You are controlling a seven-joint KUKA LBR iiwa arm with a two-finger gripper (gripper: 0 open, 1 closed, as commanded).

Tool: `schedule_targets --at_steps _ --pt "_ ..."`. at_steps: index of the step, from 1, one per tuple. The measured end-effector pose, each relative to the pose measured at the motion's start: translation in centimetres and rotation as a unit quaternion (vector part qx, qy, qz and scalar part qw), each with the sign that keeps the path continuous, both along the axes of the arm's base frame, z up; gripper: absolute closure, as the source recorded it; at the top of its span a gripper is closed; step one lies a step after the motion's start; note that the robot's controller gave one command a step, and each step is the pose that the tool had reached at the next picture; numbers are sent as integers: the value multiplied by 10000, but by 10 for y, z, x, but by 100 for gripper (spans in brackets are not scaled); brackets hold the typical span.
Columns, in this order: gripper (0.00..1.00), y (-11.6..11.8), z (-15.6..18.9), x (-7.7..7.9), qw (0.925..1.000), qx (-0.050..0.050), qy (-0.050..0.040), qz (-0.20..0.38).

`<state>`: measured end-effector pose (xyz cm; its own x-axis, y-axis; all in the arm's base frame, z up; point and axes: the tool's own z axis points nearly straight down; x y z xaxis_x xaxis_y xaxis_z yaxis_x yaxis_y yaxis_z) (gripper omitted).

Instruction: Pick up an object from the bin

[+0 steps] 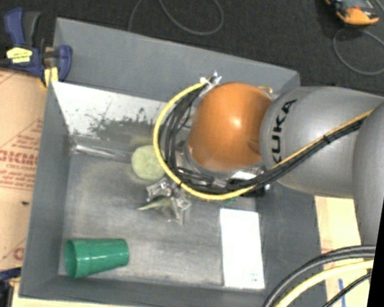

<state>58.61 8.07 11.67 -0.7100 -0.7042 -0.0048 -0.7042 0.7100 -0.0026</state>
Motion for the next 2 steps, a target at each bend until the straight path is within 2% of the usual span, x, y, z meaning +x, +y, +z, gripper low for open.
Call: schedule_targets --at_steps 1,2 --pt "100 0 6 0 10000 -1 0 -8" --pt "100 0 17 -1 10000 -4 40 -15"
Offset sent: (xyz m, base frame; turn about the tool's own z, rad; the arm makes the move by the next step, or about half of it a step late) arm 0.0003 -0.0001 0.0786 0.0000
